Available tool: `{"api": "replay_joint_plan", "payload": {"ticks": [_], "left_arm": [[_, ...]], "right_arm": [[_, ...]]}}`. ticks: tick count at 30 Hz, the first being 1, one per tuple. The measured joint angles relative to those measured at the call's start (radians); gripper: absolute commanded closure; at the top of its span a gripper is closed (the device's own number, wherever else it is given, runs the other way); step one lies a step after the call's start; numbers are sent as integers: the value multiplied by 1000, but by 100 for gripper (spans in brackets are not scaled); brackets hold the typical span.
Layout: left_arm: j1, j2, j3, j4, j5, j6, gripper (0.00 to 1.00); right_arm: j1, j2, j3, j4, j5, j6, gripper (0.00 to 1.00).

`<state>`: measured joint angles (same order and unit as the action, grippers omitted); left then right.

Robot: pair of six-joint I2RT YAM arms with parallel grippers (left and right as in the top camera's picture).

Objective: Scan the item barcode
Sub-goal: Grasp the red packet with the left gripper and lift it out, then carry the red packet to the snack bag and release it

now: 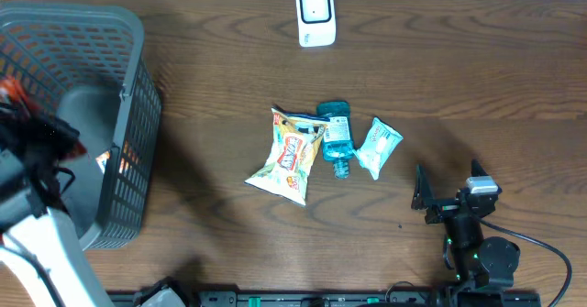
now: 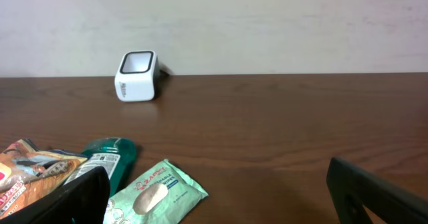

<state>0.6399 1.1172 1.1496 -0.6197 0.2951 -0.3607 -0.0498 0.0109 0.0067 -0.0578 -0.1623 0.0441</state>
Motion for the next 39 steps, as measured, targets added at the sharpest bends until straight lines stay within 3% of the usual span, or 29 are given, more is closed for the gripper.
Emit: {"api": "replay_joint_plan", "payload": {"ticks": [8, 16, 21, 26, 32, 39], "left_arm": [[-92, -198, 17, 214, 229, -105, 93], [-501, -229, 20, 167, 277, -78, 93], [-782, -100, 20, 77, 144, -23, 93], [-951, 93, 20, 25, -53, 18, 93], [-982, 342, 20, 17, -248, 25, 92], [-982, 633, 20, 18, -309, 26, 93]], "right_arm": [[0, 0, 0, 0, 0, 0, 1], [0, 0, 0, 0, 0, 0, 1], [0, 0, 0, 0, 0, 0, 1], [0, 0, 0, 0, 1, 0, 1], [0, 0, 0, 0, 1, 0, 1], [0, 0, 0, 0, 1, 0, 1]]}}
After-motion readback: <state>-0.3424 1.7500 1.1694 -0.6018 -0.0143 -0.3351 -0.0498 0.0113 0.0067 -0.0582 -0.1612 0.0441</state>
